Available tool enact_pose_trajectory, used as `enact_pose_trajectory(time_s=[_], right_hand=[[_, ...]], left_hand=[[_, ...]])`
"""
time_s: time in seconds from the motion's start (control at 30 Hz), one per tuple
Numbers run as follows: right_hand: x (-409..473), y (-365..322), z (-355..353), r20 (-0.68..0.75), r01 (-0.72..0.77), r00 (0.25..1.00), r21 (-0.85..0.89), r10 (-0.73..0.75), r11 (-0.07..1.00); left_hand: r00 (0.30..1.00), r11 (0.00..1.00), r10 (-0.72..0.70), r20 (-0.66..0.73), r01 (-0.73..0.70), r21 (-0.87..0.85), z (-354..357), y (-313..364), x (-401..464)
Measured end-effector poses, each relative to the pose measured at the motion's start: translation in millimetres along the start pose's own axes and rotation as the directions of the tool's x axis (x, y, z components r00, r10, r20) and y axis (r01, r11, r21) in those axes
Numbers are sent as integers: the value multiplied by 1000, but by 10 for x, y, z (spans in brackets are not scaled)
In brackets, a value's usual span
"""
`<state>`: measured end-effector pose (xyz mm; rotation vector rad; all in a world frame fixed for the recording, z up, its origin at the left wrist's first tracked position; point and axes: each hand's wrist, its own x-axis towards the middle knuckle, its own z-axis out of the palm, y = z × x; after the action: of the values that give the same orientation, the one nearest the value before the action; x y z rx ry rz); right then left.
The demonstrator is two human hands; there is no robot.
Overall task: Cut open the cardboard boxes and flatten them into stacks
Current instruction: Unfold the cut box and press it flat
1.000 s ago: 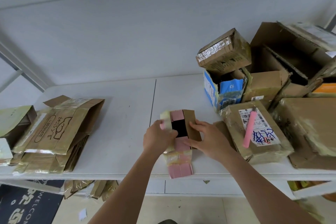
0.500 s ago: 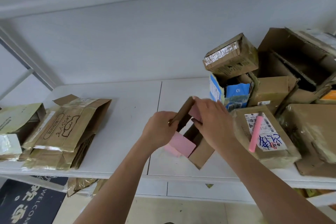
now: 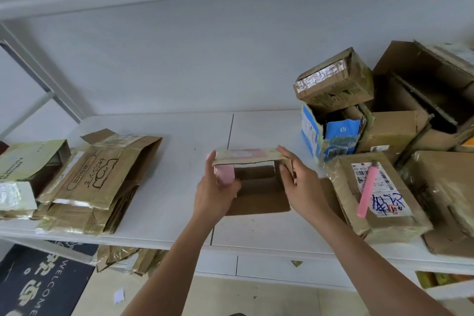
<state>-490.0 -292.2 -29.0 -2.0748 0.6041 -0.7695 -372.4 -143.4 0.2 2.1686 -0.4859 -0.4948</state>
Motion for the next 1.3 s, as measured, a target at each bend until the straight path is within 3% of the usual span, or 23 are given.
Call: enact_pose_trajectory(time_s=[0.1, 0.17, 0.2, 0.23, 0.3, 0.43, 0.57, 0.67, 0.8, 0.93, 1.03, 1.1, 1.17, 1.23, 1.3], right_hand=[[21, 172, -16, 89, 140, 986, 39, -143, 989], [-18, 311, -20, 308, 98, 946, 33, -103, 995], [-66, 378, 2, 451, 63, 891, -16, -49, 998], [-125, 446, 42, 582, 35, 813, -70, 12, 997], [-239, 551, 138, 712, -20, 693, -138, 113, 990], [-287, 472, 256, 735, 49, 636, -342, 235, 938], [-347, 422, 464, 722, 316, 667, -497, 183, 808], [-430, 505, 546, 719, 390, 676, -534, 160, 750], [-386, 461, 553, 676, 365, 728, -526, 117, 768], [-56, 272, 426, 364, 250, 930, -524, -51, 814], [242, 146, 261, 364, 238, 931, -581, -13, 779], [370, -1, 236, 522, 75, 843, -357, 132, 931], [390, -140, 312, 646, -132, 746, -95, 162, 987], [373, -239, 457, 574, -103, 814, -12, 91, 995], [366, -366, 650, 480, -86, 876, 53, 50, 995]], left_hand=[[975, 933, 59, 213, 22, -360, -197, -154, -21], [944, 818, -26, 330, 210, -536, -342, -316, -25], [918, 751, -90, 385, 316, -580, -389, -401, -6], [893, 697, -137, 428, 395, -599, -412, -476, 12], [862, 698, -194, 469, 457, -552, -405, -591, 54], [834, 802, -377, 402, 511, -309, -323, -718, 118], [893, 881, -448, 38, 449, -147, -190, -868, 236], [888, 874, -452, 90, 461, -157, -15, -959, 296], [922, 915, -387, 1, 384, -126, 67, -933, 297], [983, 983, -182, 20, 183, -28, -203, -755, 328], [996, 998, 8, 93, -14, 66, -507, -615, 341], [991, 994, 97, 91, -101, 46, -709, -563, 339], [986, 988, 150, 76, -153, 37, -902, -543, 318], [987, 984, 162, 5, -162, 73, -1083, -502, 275], [975, 986, 146, -170, -130, 102, -1268, -503, 248]])
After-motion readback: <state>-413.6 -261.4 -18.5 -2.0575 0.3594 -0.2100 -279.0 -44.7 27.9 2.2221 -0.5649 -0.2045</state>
